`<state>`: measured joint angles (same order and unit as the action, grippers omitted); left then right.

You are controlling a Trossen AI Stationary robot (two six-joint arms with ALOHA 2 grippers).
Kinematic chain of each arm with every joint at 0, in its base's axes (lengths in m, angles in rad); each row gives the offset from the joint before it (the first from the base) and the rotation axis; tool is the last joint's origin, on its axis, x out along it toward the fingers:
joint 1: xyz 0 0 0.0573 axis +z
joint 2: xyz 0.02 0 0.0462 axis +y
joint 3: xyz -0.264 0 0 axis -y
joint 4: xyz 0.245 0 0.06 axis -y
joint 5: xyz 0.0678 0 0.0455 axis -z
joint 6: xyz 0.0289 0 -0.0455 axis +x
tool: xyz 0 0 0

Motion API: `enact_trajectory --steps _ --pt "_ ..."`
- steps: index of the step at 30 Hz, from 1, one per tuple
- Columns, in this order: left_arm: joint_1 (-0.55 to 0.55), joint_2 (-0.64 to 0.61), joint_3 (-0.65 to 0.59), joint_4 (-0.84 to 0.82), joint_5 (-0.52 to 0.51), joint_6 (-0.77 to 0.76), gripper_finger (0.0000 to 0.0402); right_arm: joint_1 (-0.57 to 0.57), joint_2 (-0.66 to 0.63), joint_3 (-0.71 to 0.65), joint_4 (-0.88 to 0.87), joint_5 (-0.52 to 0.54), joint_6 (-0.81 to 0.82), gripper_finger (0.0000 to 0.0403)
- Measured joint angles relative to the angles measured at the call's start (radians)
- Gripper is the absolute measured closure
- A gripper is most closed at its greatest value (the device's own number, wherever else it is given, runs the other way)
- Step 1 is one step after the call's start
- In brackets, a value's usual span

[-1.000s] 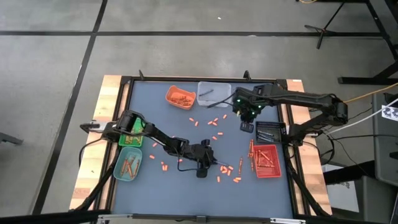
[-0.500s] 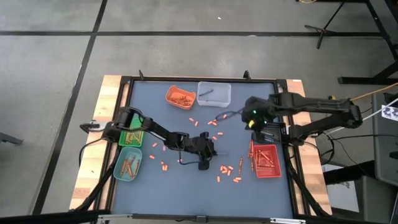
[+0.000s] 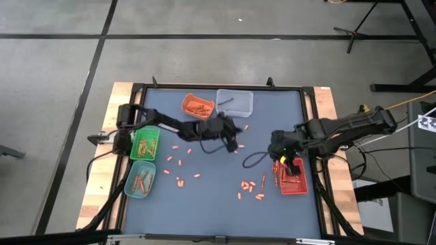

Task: Sort crayons
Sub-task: Put the blue crayon into the transparent bin, then put the red crayon into the orange bin

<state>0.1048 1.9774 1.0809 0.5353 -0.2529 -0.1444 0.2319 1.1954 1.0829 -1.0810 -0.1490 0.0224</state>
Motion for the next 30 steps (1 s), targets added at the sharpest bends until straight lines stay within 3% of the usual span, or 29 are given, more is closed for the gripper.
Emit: enact_trajectory --steps 10,21,30 --pt "0.191 0.0 0.001 0.044 -0.059 -0.003 0.0392 0.065 0.0 -0.073 0.15 -0.001 -0.001 0.0402" --pt "0.248 0.0 0.001 0.025 -0.056 -0.003 0.0392 0.062 0.003 -0.098 0.252 -0.001 -0.002 0.0398" --pt "0.249 0.0 0.001 0.023 -0.106 -0.005 0.0338 0.062 0.057 -0.098 0.277 -0.002 -0.005 0.0302"
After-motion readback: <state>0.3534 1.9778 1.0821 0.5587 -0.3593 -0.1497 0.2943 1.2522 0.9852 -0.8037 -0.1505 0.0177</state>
